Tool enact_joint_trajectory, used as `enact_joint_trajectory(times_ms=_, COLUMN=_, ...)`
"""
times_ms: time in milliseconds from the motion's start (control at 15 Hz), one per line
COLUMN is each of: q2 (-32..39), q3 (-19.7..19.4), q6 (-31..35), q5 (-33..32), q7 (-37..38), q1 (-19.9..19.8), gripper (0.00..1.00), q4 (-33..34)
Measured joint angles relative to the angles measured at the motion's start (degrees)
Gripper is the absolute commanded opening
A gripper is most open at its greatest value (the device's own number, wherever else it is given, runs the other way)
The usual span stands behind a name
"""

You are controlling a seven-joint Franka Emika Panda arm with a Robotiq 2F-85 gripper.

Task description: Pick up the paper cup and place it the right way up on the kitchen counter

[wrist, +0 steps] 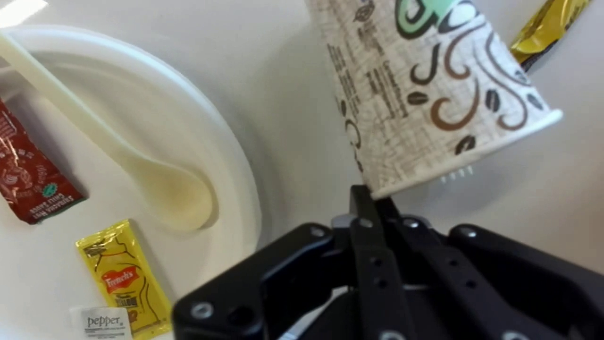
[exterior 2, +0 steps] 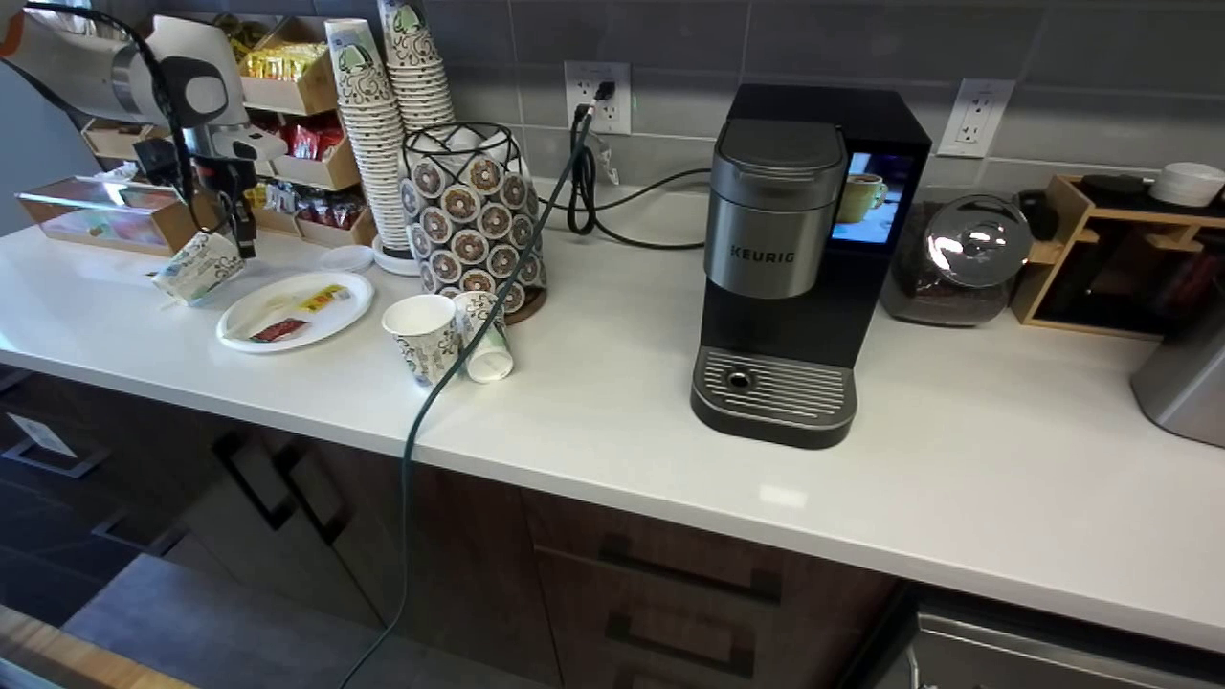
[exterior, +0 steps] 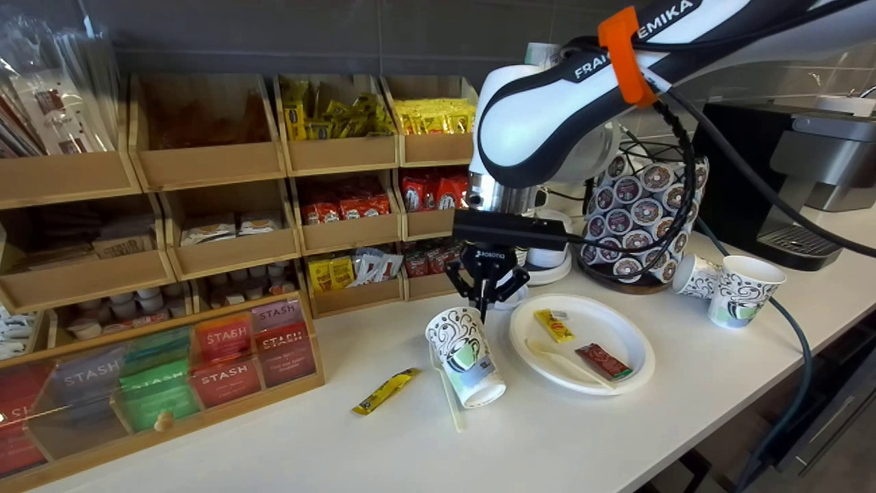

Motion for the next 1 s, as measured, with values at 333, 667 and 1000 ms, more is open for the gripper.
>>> enact_joint_trajectory(times_ms=333, q2=-5.5, q3=2.1, q6=-0.3, q5=-0.8, q7=-9.9, q1=1.5, gripper=0.01, q4=-3.6)
enact_joint_trajectory(times_ms=667, q2=-13.6, q3=-0.7, q6=11.1, q5=-9.1, q7=-5.5, q1=6.8, gripper=0.01, q4=-12.8)
enact_joint_trajectory(times_ms=1000, q2=-18.2, q3=-3.0, q6=32.8, q5=-10.3, q7=6.3, q1=9.2, gripper=0.01, q4=-23.6)
